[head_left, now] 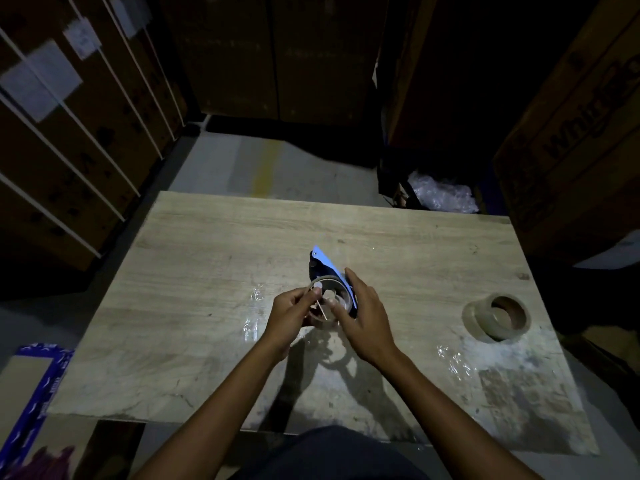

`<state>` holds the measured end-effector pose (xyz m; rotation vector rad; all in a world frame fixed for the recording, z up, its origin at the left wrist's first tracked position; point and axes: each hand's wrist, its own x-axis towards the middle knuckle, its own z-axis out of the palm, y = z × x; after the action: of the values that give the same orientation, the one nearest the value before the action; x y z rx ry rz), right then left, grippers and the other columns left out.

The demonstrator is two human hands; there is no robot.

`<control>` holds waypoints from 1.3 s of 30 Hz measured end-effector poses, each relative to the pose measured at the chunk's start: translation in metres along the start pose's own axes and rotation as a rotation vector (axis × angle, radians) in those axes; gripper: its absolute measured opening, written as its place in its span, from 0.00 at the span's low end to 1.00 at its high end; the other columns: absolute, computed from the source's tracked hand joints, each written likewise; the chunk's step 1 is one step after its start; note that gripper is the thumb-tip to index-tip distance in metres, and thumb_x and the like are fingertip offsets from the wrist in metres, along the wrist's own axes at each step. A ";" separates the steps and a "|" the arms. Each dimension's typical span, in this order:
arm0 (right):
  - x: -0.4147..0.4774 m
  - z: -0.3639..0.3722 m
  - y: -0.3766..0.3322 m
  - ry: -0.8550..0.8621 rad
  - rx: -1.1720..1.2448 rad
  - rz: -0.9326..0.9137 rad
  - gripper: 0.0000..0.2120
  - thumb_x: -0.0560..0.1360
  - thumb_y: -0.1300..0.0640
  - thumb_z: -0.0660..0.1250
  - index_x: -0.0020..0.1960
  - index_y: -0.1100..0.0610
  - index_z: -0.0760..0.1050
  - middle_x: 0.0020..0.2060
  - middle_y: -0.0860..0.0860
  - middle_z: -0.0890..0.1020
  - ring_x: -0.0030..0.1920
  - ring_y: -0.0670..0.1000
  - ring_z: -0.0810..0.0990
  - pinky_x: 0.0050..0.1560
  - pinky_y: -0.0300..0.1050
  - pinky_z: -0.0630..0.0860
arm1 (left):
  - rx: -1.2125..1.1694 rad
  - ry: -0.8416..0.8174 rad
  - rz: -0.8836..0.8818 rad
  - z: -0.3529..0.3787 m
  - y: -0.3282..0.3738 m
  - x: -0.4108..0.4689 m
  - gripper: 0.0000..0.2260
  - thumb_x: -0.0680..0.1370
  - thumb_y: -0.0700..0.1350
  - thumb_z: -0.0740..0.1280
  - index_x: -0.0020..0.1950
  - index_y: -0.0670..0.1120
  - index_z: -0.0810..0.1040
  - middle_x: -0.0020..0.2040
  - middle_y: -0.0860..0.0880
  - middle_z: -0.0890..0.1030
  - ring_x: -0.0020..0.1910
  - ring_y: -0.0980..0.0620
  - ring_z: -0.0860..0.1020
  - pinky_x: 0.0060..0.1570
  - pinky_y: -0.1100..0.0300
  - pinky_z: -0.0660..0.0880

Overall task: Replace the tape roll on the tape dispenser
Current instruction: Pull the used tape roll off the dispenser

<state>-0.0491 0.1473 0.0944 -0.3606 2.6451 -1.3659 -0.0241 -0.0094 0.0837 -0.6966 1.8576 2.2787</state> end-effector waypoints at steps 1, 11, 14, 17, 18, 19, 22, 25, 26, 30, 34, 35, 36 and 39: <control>0.000 0.002 0.006 -0.007 0.064 0.042 0.33 0.75 0.36 0.60 0.74 0.52 0.67 0.67 0.48 0.77 0.66 0.48 0.74 0.63 0.49 0.74 | 0.001 0.001 -0.015 -0.004 -0.009 0.001 0.13 0.80 0.47 0.68 0.50 0.38 0.84 0.43 0.39 0.84 0.38 0.44 0.82 0.41 0.52 0.81; 0.003 0.040 0.063 -0.111 0.086 0.131 0.15 0.81 0.53 0.60 0.65 0.51 0.79 0.49 0.50 0.86 0.41 0.49 0.85 0.45 0.57 0.82 | 0.035 -0.032 -0.149 -0.026 -0.064 0.023 0.13 0.79 0.48 0.69 0.53 0.39 0.85 0.50 0.33 0.85 0.45 0.40 0.82 0.48 0.50 0.78; 0.003 0.046 0.070 -0.108 0.090 0.151 0.15 0.81 0.58 0.59 0.64 0.53 0.79 0.52 0.51 0.86 0.47 0.51 0.84 0.49 0.55 0.82 | 0.095 -0.057 -0.183 -0.026 -0.072 0.031 0.12 0.80 0.47 0.68 0.51 0.39 0.84 0.47 0.32 0.83 0.43 0.41 0.80 0.46 0.49 0.76; 0.004 0.046 0.073 -0.098 0.094 0.160 0.16 0.79 0.62 0.59 0.62 0.53 0.81 0.52 0.50 0.86 0.49 0.50 0.84 0.51 0.47 0.79 | 0.172 -0.105 -0.175 -0.027 -0.077 0.037 0.11 0.80 0.45 0.67 0.49 0.38 0.84 0.46 0.32 0.83 0.43 0.41 0.81 0.47 0.45 0.77; 0.004 0.045 0.074 -0.099 0.098 0.158 0.16 0.80 0.63 0.60 0.62 0.53 0.81 0.51 0.49 0.86 0.47 0.47 0.83 0.50 0.44 0.78 | 0.197 -0.120 -0.172 -0.028 -0.079 0.039 0.12 0.81 0.45 0.67 0.50 0.36 0.83 0.47 0.31 0.83 0.43 0.41 0.81 0.48 0.45 0.78; 0.003 0.044 0.075 -0.103 0.101 0.156 0.15 0.80 0.62 0.60 0.61 0.53 0.81 0.51 0.49 0.86 0.45 0.44 0.82 0.47 0.41 0.76 | 0.223 -0.132 -0.169 -0.028 -0.081 0.041 0.12 0.81 0.44 0.67 0.51 0.35 0.83 0.48 0.30 0.83 0.43 0.41 0.81 0.48 0.47 0.78; 0.002 0.043 0.080 -0.114 0.098 0.159 0.15 0.80 0.56 0.59 0.62 0.52 0.81 0.51 0.52 0.86 0.44 0.47 0.83 0.46 0.43 0.77 | 0.303 -0.157 -0.149 -0.029 -0.083 0.044 0.12 0.80 0.45 0.69 0.52 0.36 0.84 0.47 0.33 0.85 0.42 0.40 0.83 0.47 0.47 0.79; 0.001 0.043 0.086 -0.139 0.027 0.156 0.16 0.80 0.59 0.60 0.63 0.53 0.80 0.52 0.53 0.86 0.46 0.49 0.82 0.44 0.37 0.74 | 0.403 -0.172 -0.117 -0.029 -0.085 0.047 0.08 0.79 0.42 0.70 0.53 0.39 0.85 0.47 0.38 0.87 0.46 0.43 0.85 0.51 0.49 0.81; 0.001 0.043 0.088 -0.142 -0.005 0.151 0.17 0.80 0.63 0.60 0.63 0.53 0.80 0.52 0.52 0.86 0.45 0.48 0.82 0.43 0.34 0.73 | 0.446 -0.167 -0.111 -0.028 -0.086 0.048 0.07 0.78 0.40 0.70 0.54 0.40 0.86 0.47 0.40 0.87 0.47 0.44 0.85 0.52 0.50 0.80; -0.001 0.046 0.091 -0.139 -0.082 0.143 0.17 0.79 0.64 0.61 0.63 0.50 0.80 0.51 0.50 0.86 0.49 0.50 0.84 0.49 0.43 0.78 | 0.647 -0.126 -0.045 -0.023 -0.090 0.047 0.05 0.77 0.43 0.71 0.49 0.44 0.86 0.44 0.47 0.86 0.44 0.48 0.84 0.48 0.53 0.79; -0.005 0.050 0.091 -0.111 -0.172 0.136 0.16 0.80 0.62 0.61 0.63 0.50 0.79 0.51 0.50 0.86 0.48 0.50 0.84 0.50 0.45 0.79 | 0.699 -0.055 -0.015 -0.018 -0.092 0.044 0.04 0.76 0.43 0.73 0.49 0.47 0.81 0.48 0.44 0.85 0.47 0.48 0.83 0.50 0.52 0.80; -0.006 0.051 0.093 -0.106 -0.194 0.137 0.17 0.79 0.61 0.61 0.64 0.49 0.78 0.52 0.50 0.86 0.49 0.50 0.84 0.50 0.45 0.79 | 0.696 -0.055 -0.020 -0.017 -0.093 0.044 0.05 0.75 0.43 0.73 0.49 0.47 0.80 0.48 0.44 0.85 0.48 0.47 0.84 0.51 0.51 0.80; -0.006 0.052 0.094 -0.106 -0.213 0.140 0.18 0.79 0.61 0.61 0.65 0.49 0.77 0.53 0.50 0.86 0.50 0.51 0.84 0.51 0.45 0.80 | 0.701 -0.055 -0.025 -0.016 -0.093 0.043 0.05 0.75 0.43 0.73 0.49 0.47 0.80 0.49 0.43 0.85 0.48 0.47 0.84 0.51 0.51 0.80; -0.008 0.054 0.096 -0.106 -0.243 0.145 0.19 0.79 0.62 0.61 0.68 0.52 0.76 0.58 0.52 0.84 0.55 0.54 0.83 0.56 0.48 0.79 | 0.710 -0.036 -0.028 -0.018 -0.101 0.043 0.07 0.74 0.40 0.74 0.51 0.45 0.80 0.53 0.45 0.85 0.49 0.46 0.84 0.51 0.54 0.79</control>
<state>-0.0432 0.1607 -0.0155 -0.2533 2.6930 -0.9590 -0.0195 -0.0105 -0.0272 -0.5441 2.3825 1.4182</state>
